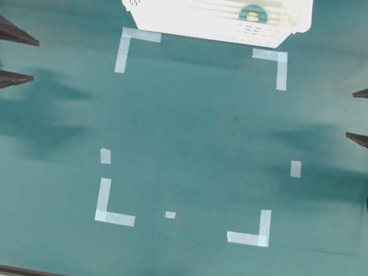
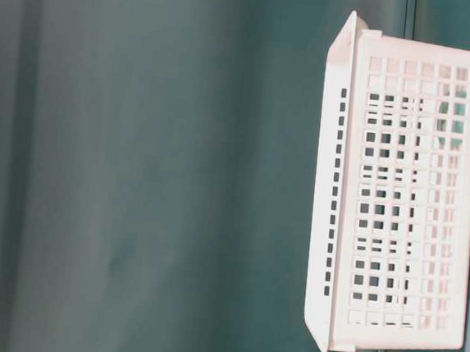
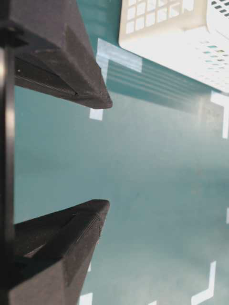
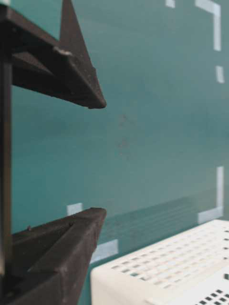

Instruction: Put the tape into the white basket.

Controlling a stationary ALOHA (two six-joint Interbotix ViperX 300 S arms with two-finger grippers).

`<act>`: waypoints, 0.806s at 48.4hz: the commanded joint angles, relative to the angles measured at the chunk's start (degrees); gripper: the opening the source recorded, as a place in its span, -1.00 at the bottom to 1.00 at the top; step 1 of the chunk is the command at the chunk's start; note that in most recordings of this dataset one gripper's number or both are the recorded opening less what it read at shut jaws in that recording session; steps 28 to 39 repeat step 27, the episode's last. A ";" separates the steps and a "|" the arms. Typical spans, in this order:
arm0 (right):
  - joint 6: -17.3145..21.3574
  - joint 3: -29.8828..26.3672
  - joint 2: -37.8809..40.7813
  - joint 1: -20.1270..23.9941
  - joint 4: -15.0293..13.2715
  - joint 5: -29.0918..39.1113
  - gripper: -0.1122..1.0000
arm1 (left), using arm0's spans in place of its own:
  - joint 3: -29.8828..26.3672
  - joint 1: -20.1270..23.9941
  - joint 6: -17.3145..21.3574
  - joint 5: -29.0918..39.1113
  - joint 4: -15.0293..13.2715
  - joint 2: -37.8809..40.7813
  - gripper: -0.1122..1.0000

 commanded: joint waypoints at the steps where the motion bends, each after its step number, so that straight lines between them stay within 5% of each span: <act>1: 0.09 -0.09 0.53 0.00 -0.09 -0.53 0.90 | -0.70 0.26 0.00 -0.26 0.00 0.44 -0.23; 39: -0.18 2.02 0.62 0.09 -0.09 -1.58 0.89 | -0.70 0.26 0.00 -0.18 0.09 0.44 -0.23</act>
